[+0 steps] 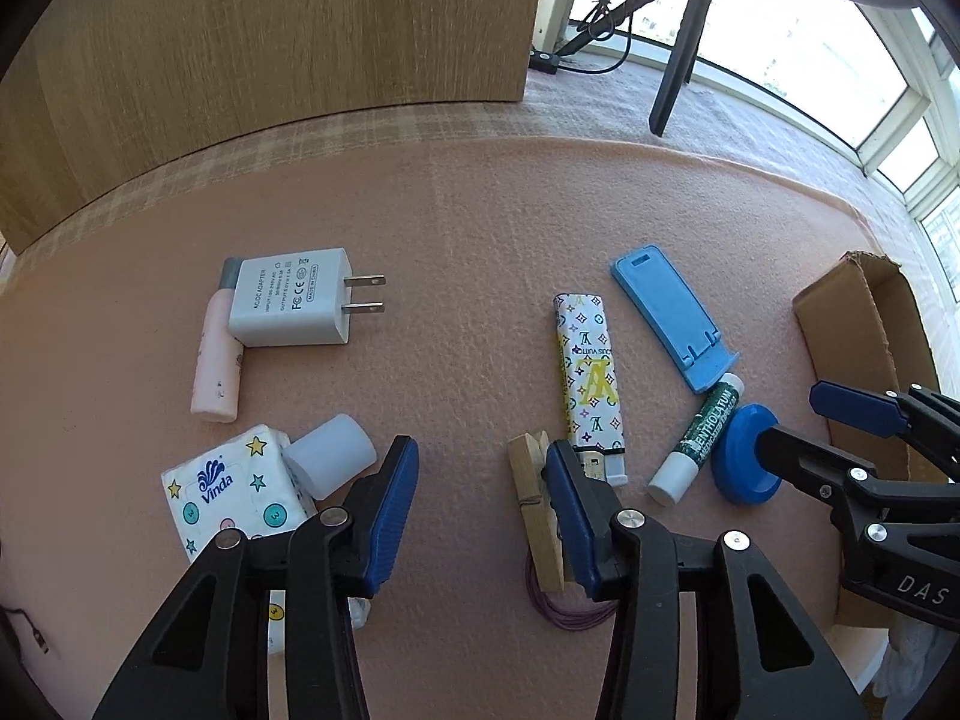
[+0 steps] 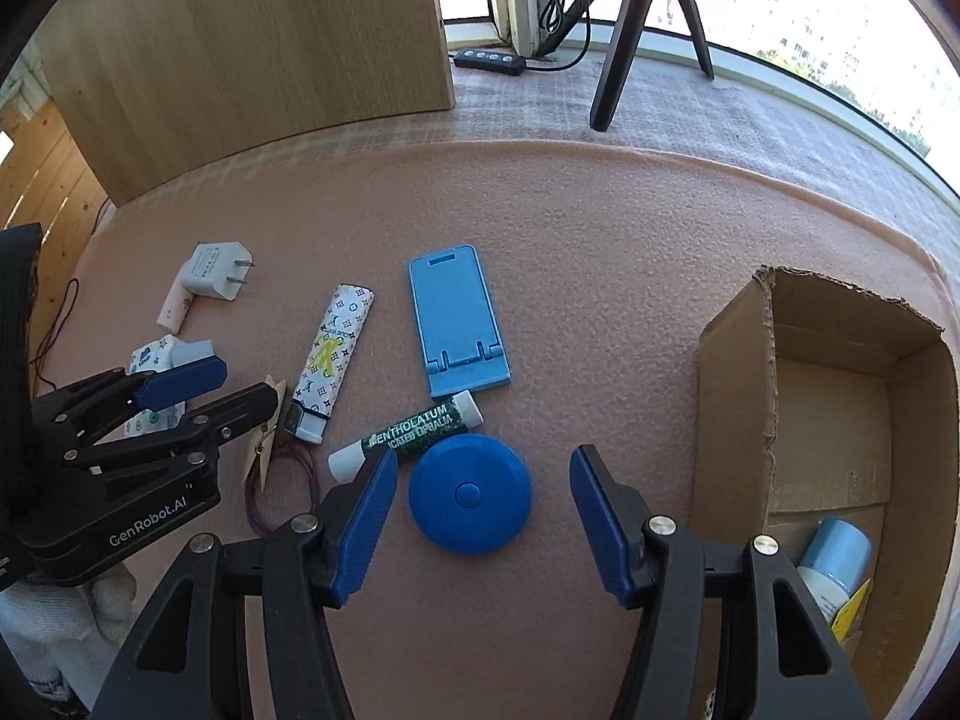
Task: Organize objects
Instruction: 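Grasp the blue tape measure with the right gripper while left grasps clothespin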
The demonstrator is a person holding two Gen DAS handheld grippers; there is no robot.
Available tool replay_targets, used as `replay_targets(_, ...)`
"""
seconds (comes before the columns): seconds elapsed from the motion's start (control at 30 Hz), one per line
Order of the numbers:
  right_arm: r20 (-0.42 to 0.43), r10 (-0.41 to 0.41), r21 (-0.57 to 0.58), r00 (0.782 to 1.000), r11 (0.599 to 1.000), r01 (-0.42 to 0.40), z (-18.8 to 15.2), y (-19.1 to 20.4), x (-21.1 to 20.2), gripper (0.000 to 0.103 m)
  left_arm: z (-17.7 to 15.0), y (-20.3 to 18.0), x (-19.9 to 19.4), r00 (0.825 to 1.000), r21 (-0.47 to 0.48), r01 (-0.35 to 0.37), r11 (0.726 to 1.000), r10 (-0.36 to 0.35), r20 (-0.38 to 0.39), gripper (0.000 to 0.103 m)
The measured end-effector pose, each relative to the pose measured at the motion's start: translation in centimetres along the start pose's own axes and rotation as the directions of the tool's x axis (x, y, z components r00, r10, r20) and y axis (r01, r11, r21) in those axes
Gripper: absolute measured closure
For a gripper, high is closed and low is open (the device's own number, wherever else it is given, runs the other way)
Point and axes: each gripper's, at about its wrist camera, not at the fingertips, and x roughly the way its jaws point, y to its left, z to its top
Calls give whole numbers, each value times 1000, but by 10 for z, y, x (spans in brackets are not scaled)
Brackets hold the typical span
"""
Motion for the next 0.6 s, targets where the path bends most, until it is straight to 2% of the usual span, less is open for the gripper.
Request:
replay_targets(0.07,-10,-7,-7,1000,1000,7,1,1,4,47,0,6,-2,1000,-5,-17,1000,17,8,56)
replay_targets(0.3,-47,-28,-5,999,1000,28,1,1,21,47,2,13,-2,1000,-33,30,999,-30,-8,54)
replay_targets(0.43,-65,1,23,998,1000,0,-3,-4,30,47,3,3,5,1000,11,16,1000,-16,-22,52)
replay_targets(0.6,-68,3,26,998,1000,-1,-10,-8,34,47,1,2,3,1000,14,9,1000,-9,-9,52)
